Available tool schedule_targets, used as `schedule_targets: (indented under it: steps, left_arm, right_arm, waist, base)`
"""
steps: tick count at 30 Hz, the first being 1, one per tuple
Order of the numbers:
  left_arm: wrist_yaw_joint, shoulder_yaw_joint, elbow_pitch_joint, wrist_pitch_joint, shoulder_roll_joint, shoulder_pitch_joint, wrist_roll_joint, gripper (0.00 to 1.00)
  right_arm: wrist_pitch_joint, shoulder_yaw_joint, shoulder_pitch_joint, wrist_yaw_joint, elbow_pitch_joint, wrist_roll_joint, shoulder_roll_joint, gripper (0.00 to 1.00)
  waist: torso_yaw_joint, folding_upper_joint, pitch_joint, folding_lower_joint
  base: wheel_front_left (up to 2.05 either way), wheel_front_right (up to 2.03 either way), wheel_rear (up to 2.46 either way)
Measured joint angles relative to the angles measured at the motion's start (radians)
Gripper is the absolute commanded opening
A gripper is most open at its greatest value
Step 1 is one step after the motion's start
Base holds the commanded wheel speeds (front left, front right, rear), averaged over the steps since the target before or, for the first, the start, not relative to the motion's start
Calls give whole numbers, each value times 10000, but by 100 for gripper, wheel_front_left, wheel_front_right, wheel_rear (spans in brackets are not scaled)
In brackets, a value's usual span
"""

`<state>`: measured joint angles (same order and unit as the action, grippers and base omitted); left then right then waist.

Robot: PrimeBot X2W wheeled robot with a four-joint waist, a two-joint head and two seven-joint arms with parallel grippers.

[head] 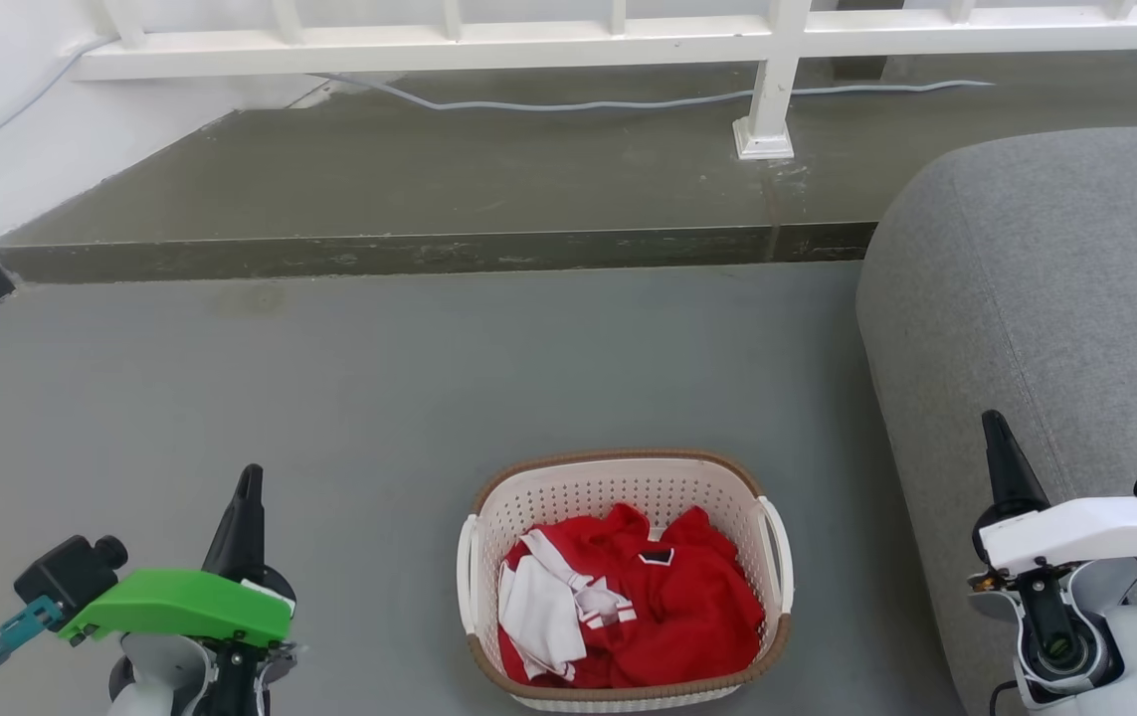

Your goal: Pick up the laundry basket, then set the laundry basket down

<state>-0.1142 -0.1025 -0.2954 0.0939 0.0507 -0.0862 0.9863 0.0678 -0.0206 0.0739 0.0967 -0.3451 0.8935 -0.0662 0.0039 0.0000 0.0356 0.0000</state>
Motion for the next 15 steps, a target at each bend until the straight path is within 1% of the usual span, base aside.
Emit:
schedule_targets:
  steps: [15]
  left_arm:
    - [-2, 403, 29, -508, -2, 0, 1618, 0]
  right_arm:
    - [-512, -320, 1, 75, 150, 1793, 48, 0]
  waist:
    - [-11, 0, -86, 0]
  base:
    - [0, 0, 0]
